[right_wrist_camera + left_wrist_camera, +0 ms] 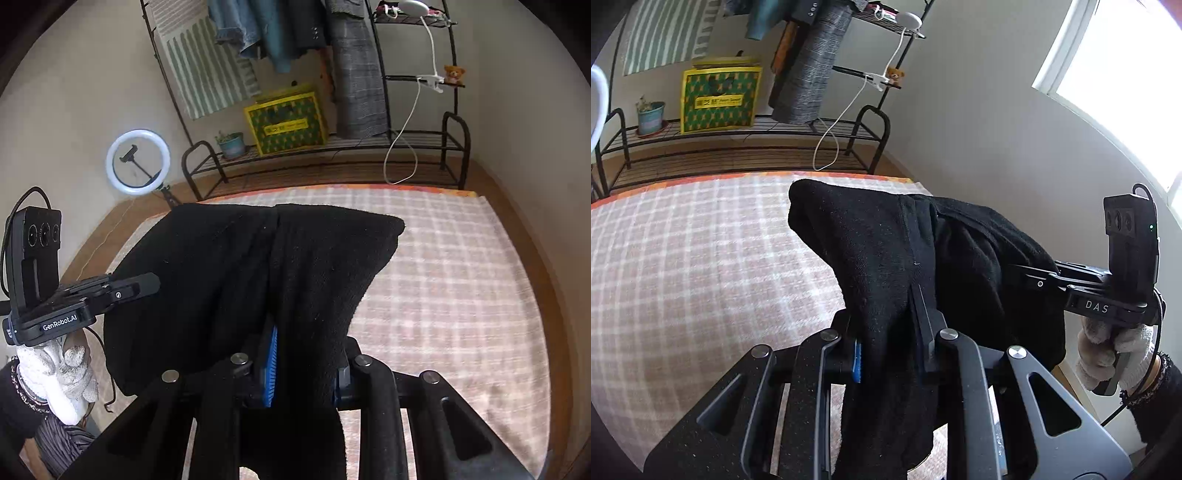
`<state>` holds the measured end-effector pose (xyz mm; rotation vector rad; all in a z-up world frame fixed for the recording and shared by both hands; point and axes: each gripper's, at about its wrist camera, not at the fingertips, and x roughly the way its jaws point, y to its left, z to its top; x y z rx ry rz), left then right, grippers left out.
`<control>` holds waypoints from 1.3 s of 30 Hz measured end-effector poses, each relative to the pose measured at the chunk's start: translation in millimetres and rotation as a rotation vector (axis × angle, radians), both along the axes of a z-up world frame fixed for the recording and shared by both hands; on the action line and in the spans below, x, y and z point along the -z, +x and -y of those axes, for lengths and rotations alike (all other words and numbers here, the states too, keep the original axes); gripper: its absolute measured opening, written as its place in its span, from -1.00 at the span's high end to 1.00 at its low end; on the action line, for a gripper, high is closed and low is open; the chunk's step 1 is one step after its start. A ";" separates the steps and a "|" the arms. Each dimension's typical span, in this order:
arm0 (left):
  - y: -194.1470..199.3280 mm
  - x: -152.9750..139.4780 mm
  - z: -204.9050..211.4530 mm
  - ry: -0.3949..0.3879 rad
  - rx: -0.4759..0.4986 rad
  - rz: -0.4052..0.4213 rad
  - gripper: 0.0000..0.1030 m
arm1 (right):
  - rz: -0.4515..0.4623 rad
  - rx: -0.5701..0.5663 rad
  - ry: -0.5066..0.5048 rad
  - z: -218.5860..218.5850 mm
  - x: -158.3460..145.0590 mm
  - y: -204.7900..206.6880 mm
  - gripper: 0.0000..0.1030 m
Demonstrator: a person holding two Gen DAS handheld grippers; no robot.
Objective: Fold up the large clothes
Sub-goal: 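Lift the black bundle with both tools and carry it toward the bed head, then lower the bundle onto the bed and open both tools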
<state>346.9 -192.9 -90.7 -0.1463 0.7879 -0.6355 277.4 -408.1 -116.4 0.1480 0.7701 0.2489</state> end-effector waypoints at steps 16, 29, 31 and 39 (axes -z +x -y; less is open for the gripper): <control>152.1 23.2 159.1 -0.021 0.053 0.053 0.66 | 0.081 0.173 -0.116 128.4 -10.1 131.2 0.64; 275.2 102.5 229.1 0.050 0.014 0.033 0.67 | 0.100 0.246 -0.126 193.2 58.1 248.4 0.82; 292.8 127.5 231.7 0.121 -0.028 -0.028 0.67 | 0.058 0.252 -0.184 196.1 78.9 267.4 0.87; 314.8 151.4 219.6 0.136 -0.041 -0.059 0.60 | -0.072 0.336 -0.312 213.6 123.8 294.7 0.47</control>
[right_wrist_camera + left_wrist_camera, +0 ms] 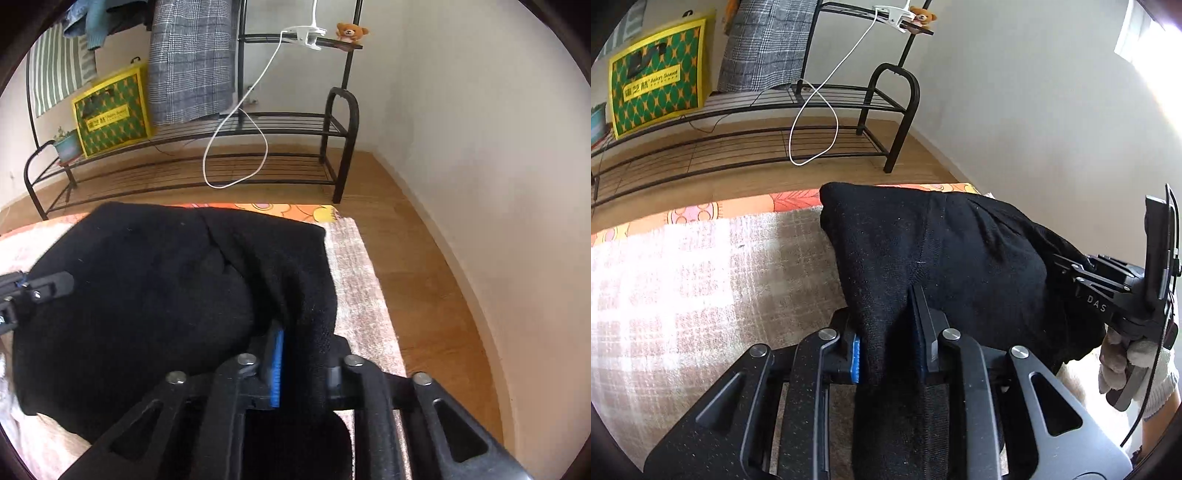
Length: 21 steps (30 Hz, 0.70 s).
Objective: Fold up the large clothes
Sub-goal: 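Lower the bundle onto the bed and open both tools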
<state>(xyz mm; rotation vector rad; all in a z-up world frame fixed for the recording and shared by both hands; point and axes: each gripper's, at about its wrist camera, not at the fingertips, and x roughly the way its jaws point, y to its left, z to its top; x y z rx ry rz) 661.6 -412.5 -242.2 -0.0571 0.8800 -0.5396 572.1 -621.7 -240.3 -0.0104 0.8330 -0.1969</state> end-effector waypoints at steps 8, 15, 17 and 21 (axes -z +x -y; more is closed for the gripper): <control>-24.8 -13.2 1.6 0.062 0.002 0.033 0.32 | 0.001 0.060 0.023 10.2 -9.3 -20.0 0.05; -80.6 -63.5 -10.0 0.084 0.022 0.119 0.32 | 0.050 0.048 0.024 -4.7 -47.6 -62.4 0.05; -101.4 -85.3 -15.6 0.078 0.023 0.148 0.32 | 0.077 0.052 0.032 -9.3 -67.7 -78.8 0.05; -146.1 -135.5 -27.8 0.057 0.034 0.211 0.32 | 0.151 0.049 0.064 -20.5 -113.4 -120.2 0.05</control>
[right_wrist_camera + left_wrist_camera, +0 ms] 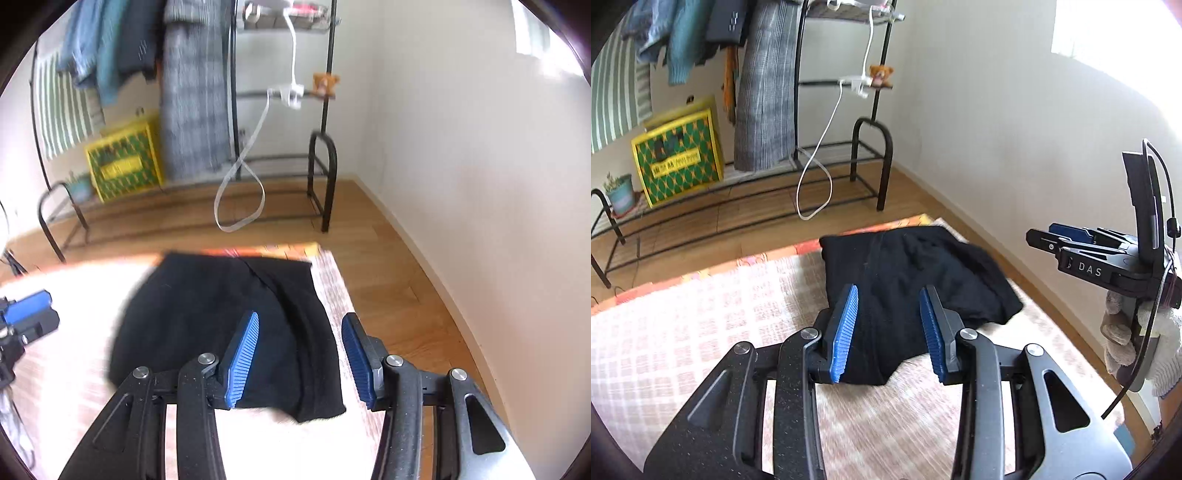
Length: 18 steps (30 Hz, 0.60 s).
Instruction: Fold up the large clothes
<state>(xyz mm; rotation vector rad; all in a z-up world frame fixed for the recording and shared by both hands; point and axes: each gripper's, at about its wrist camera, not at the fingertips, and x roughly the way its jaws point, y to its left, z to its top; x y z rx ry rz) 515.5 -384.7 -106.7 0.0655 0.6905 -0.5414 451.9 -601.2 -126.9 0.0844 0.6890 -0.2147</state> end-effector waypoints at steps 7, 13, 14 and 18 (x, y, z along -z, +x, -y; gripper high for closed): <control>-79.8 -77.1 -29.8 -0.043 0.019 0.094 0.32 | 0.101 -0.008 -0.016 -34.7 -82.1 -83.1 0.04; -150.6 -128.5 -58.8 -0.063 0.032 0.156 0.32 | 0.147 -0.015 -0.030 -73.2 -136.6 -151.2 0.02; -160.9 -134.9 -63.8 -0.070 0.032 0.161 0.32 | 0.151 -0.017 -0.034 -80.9 -143.7 -162.5 0.02; -207.8 -160.1 -86.9 -0.088 0.032 0.190 0.32 | 0.167 -0.023 -0.049 -110.8 -166.5 -209.9 -0.09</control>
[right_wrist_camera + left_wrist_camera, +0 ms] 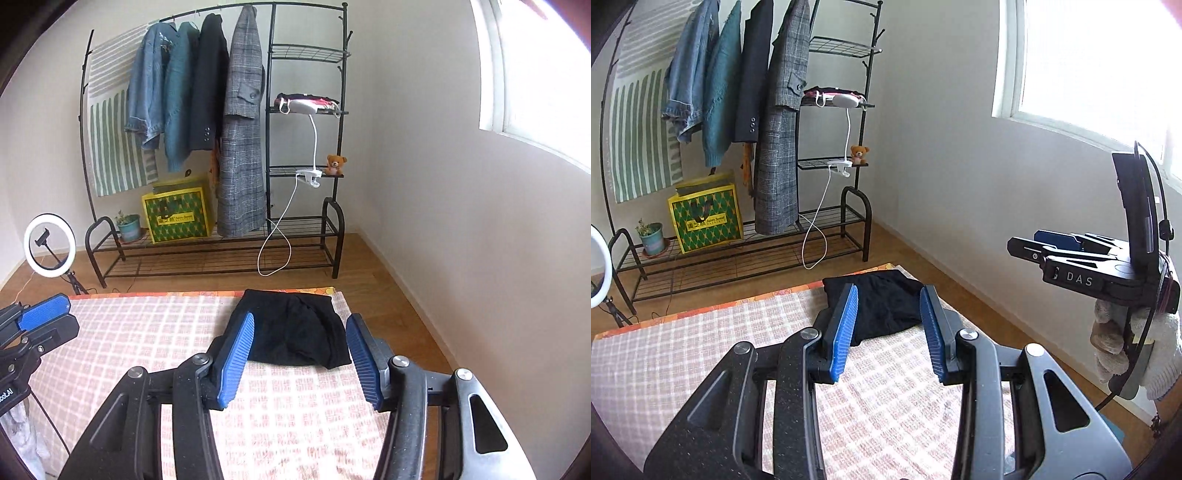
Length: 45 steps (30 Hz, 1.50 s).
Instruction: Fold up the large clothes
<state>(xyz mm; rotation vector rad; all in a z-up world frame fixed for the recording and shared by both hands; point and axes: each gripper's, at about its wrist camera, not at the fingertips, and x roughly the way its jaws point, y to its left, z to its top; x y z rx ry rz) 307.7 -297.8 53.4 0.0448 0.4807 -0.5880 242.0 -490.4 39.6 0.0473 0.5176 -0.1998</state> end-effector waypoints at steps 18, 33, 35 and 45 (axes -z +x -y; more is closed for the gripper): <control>-148.1 -20.8 -101.3 -0.022 0.002 0.099 -0.49 | 0.050 0.032 -0.027 -113.7 -4.7 -148.2 -0.70; -164.5 39.6 -135.1 0.025 -0.082 0.083 -0.93 | 0.074 0.095 -0.009 -137.4 60.7 -154.2 -1.00; -162.5 50.4 -133.3 0.039 -0.086 0.066 -0.97 | 0.061 0.099 0.012 -135.9 71.3 -150.9 -1.00; -157.3 89.0 -119.7 0.088 -0.092 0.032 -1.00 | 0.028 0.152 0.035 -134.6 113.5 -140.8 -1.00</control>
